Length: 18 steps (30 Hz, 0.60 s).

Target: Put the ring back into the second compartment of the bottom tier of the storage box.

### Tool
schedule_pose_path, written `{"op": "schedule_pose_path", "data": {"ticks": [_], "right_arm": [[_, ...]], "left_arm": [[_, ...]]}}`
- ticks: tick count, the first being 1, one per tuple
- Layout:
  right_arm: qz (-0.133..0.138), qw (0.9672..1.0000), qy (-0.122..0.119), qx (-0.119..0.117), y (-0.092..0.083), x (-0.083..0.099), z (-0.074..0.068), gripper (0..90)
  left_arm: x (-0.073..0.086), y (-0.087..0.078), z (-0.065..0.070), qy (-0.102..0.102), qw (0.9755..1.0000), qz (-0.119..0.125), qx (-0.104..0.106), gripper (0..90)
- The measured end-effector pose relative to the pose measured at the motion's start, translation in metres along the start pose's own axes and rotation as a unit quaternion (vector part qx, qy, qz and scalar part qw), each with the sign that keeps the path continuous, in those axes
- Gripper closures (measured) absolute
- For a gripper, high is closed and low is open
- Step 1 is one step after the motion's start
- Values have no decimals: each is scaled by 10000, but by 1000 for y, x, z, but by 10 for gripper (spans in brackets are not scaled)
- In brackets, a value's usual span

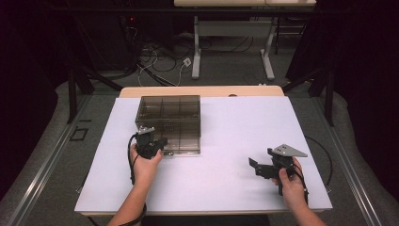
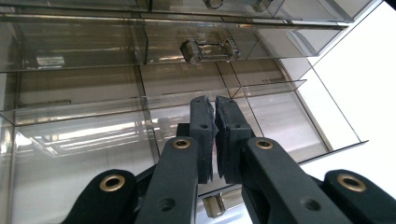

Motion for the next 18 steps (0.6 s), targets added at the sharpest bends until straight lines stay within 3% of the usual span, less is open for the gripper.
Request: {"op": "schedule_pose_path", "data": {"ticks": [10,18], "right_arm": [[4,10000,10,-14,0,0,-1,104],[4,10000,5,-10,0,0,0,104]], "left_arm": [[-3,-2,-1,-57,9999,117,-2,768],[-6,-3,2,37,9998,197,27,709]]}}
Point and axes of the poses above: each handheld gripper's, and its own axes: y roughly forward along the jaws, x roughly out of its underside, z roughly to its right, the point moved 8 cm from there along y, roughly forward along the jaws, and after that the axes turned 12 degrees about y, right-handed, at the moved point
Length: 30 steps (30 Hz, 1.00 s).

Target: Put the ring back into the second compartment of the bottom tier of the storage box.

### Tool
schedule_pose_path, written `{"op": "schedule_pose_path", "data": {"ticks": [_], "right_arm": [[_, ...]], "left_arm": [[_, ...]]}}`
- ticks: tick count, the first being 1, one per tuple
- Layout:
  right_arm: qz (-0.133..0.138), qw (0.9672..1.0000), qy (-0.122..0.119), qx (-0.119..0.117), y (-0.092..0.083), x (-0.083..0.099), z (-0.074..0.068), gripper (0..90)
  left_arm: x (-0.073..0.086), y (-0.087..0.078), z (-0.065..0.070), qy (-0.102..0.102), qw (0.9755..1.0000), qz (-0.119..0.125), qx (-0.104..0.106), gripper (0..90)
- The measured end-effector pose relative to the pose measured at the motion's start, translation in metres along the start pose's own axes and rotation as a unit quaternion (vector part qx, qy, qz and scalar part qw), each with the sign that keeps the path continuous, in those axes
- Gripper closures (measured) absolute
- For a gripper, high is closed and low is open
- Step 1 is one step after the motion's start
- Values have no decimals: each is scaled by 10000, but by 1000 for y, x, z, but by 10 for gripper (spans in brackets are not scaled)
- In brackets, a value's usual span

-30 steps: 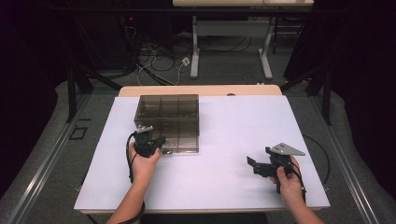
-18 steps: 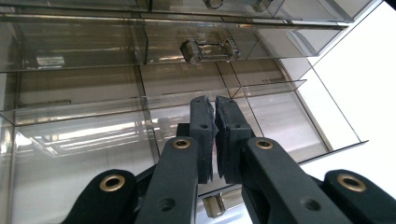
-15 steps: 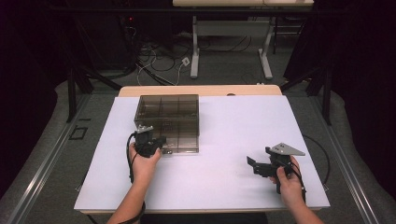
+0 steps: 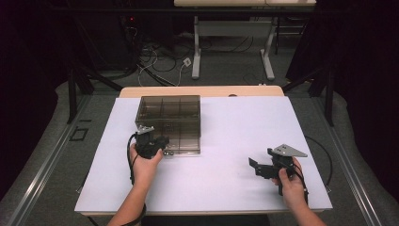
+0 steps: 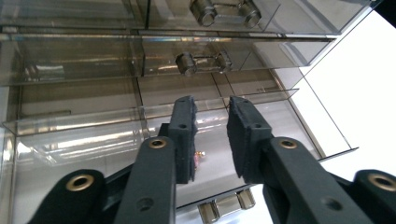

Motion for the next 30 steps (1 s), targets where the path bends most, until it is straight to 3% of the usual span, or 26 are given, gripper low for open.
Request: {"op": "schedule_pose_path", "data": {"ticks": [19,25,30], "right_arm": [[-19,10000,-14,17,0,1,0,104],[-30,10000,7,26,0,1,0,104],[-33,10000,14,32,0,1,0,104]], "left_arm": [[-14,-7,3,247,9994,244,-19,474],[-16,-12,4,324,9993,195,-29,434],[-19,-16,5,372,9988,313,-87,414]]}}
Point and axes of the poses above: each handheld gripper's, and its own axes: y roughly forward along the jaws, x roughly out of its underside, z roughly to its right, the point moved 8 cm from there along y, roughly forward along the jaws, and after that the axes turned 12 degrees about y, right-handed, at the moved point
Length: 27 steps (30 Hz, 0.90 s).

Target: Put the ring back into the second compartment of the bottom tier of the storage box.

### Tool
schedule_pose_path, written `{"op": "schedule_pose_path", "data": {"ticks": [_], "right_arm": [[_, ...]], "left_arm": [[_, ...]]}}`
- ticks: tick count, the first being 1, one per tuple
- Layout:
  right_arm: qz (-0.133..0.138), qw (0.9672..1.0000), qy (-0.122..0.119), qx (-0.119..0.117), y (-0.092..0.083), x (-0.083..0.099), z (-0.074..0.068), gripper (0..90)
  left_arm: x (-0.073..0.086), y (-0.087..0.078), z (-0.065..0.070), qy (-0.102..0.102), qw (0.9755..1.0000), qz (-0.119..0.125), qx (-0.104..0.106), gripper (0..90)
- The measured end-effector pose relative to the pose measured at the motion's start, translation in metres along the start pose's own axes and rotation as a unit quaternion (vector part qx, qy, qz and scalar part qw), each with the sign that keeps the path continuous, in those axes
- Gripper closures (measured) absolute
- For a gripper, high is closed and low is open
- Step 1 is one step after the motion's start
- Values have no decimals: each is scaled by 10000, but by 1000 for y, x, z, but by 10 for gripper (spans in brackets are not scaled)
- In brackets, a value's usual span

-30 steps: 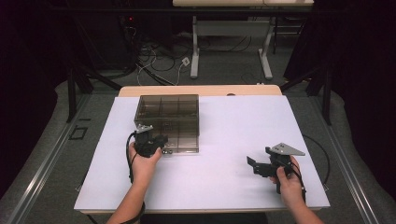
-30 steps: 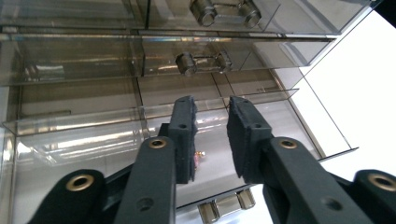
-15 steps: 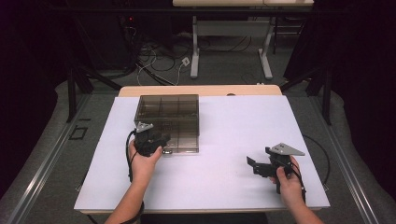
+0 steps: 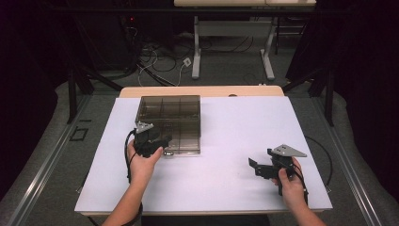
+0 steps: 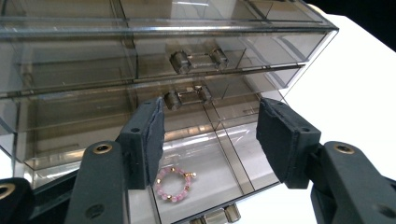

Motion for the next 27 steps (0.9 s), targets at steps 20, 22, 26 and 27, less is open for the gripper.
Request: {"op": "schedule_pose_path", "data": {"ticks": [20,22,26,27], "right_arm": [[-2,10000,0,30,0,0,1,110],[6,10000,-8,30,0,0,1,110],[7,10000,-1,29,0,0,1,110],[8,10000,-4,31,0,0,1,110]], "left_arm": [[3,-15,10,211,9997,-110,76,432],[5,-17,11,262,9995,-160,49,428],[10,-17,13,231,9994,-261,24,318],[12,-17,14,244,9993,-279,16,301]]}}
Point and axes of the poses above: each handheld gripper's, and its own axes: y roughly forward along the jaws, x roughly out of its underside, z roughly to its right, the point moved 8 cm from there along y, roughly forward along the jaws, and after that the axes turned 12 degrees about y, right-handed, at the moved point
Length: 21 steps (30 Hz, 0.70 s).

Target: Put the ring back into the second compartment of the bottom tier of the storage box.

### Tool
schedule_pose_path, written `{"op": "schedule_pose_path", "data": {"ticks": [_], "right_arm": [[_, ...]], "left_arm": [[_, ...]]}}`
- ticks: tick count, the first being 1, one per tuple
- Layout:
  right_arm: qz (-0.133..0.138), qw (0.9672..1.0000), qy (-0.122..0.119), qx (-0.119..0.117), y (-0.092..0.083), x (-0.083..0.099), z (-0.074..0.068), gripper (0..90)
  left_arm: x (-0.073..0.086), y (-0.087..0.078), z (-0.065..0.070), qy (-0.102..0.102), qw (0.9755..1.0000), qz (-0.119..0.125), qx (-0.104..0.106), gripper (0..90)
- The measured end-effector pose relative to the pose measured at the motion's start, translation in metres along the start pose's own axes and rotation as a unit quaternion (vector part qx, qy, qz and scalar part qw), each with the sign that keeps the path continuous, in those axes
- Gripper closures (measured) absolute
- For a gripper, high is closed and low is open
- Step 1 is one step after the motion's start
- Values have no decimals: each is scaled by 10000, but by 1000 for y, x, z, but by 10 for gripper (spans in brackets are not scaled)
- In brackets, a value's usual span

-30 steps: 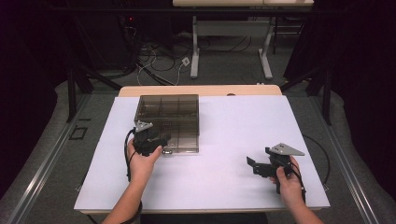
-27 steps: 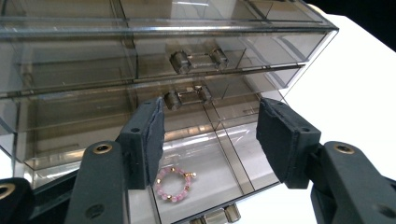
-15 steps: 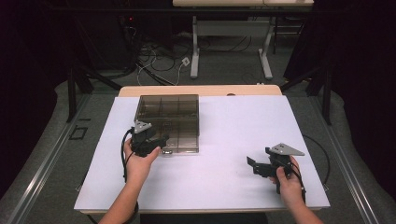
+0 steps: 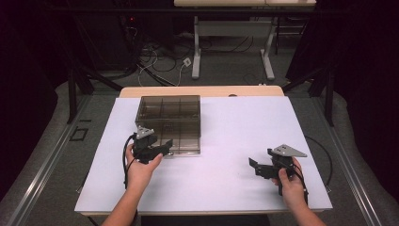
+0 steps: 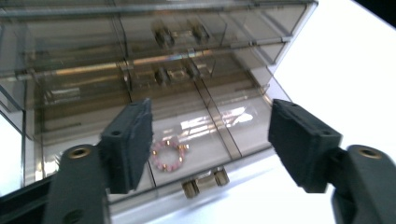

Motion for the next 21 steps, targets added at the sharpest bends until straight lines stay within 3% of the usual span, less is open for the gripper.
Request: {"op": "schedule_pose_path", "data": {"ticks": [6,12,21], "right_arm": [[11,10000,-16,-1,0,0,1,110],[10,10000,-20,-3,0,0,1,110],[17,10000,-25,2,-1,-1,1,110]], "left_arm": [[6,-1,3,-57,9999,39,82,169],[11,-6,6,-27,9998,55,170,158],[17,-9,16,180,9996,152,161,152]]}}
Point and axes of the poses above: each handheld gripper's, and its own axes: y roughly forward along the jaws, x roughly out of its underside, z roughly to its right, the point moved 8 cm from there along y, roughly forward along the jaws, and after that the axes turned 12 degrees about y, right-handed, at the moved point
